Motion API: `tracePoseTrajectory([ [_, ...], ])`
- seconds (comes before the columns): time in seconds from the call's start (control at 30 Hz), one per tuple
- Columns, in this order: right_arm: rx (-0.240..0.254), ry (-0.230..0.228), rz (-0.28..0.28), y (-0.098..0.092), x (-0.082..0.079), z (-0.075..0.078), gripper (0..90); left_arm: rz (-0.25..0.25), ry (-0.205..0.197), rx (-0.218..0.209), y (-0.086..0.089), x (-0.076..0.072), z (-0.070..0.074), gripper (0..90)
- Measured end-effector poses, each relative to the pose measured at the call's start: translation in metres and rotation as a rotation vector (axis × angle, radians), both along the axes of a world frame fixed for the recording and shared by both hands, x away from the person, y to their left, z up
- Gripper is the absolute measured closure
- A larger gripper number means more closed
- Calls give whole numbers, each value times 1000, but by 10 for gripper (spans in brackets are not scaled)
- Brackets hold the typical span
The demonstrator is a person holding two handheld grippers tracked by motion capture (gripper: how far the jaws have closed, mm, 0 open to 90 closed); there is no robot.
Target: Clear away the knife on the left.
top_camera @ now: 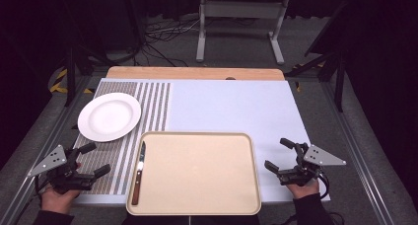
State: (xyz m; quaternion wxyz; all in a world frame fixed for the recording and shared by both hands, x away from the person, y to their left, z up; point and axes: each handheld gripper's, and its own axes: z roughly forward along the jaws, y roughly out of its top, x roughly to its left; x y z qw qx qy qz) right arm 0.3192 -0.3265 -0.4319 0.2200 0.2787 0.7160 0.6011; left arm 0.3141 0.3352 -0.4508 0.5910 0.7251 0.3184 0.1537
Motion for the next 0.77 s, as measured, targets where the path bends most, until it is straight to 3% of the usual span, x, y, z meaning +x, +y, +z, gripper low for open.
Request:
tracePoseTrajectory([
  [0.17,-4,11,0,0,1,-2,6,22,23,3,2,5,-7,1],
  [0.77,-11,13,5,1,1,-2,6,17,14,18,-2,4,-7,1],
])
